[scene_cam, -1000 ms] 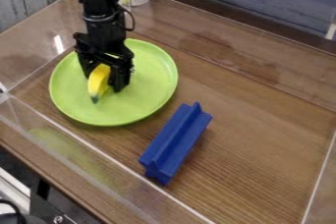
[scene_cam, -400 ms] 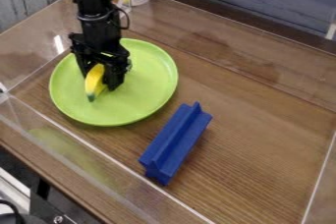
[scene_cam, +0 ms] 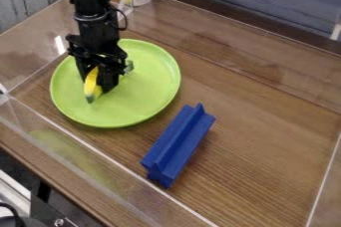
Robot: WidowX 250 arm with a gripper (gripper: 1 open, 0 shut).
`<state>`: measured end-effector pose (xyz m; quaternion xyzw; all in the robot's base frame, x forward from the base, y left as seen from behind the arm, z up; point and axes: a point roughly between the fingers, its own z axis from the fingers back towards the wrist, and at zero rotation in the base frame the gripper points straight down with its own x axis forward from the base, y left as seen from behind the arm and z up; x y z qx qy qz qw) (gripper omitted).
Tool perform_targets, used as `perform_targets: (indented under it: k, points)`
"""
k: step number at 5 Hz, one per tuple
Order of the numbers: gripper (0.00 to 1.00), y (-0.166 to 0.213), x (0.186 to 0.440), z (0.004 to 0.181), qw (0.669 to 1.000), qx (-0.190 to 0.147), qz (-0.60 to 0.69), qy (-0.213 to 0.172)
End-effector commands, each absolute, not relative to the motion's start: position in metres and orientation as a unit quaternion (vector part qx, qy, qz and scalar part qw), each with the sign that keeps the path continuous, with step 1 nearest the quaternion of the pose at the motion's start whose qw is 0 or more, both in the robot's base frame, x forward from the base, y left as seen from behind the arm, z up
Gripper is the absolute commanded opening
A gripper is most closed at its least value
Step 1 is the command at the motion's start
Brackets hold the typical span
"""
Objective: Remove the banana from inside the green plate and put it on the table
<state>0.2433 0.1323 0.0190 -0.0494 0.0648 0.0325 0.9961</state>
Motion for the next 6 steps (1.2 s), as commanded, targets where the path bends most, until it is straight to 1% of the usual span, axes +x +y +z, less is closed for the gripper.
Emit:
perform_targets:
  k: [1,6]
  points:
    - [0.0,0.128,0.241,0.021,0.996,-0.051,0.03,0.071]
    - [0.0,0.111,0.245,0.019,0.994,-0.059,0.008,0.092]
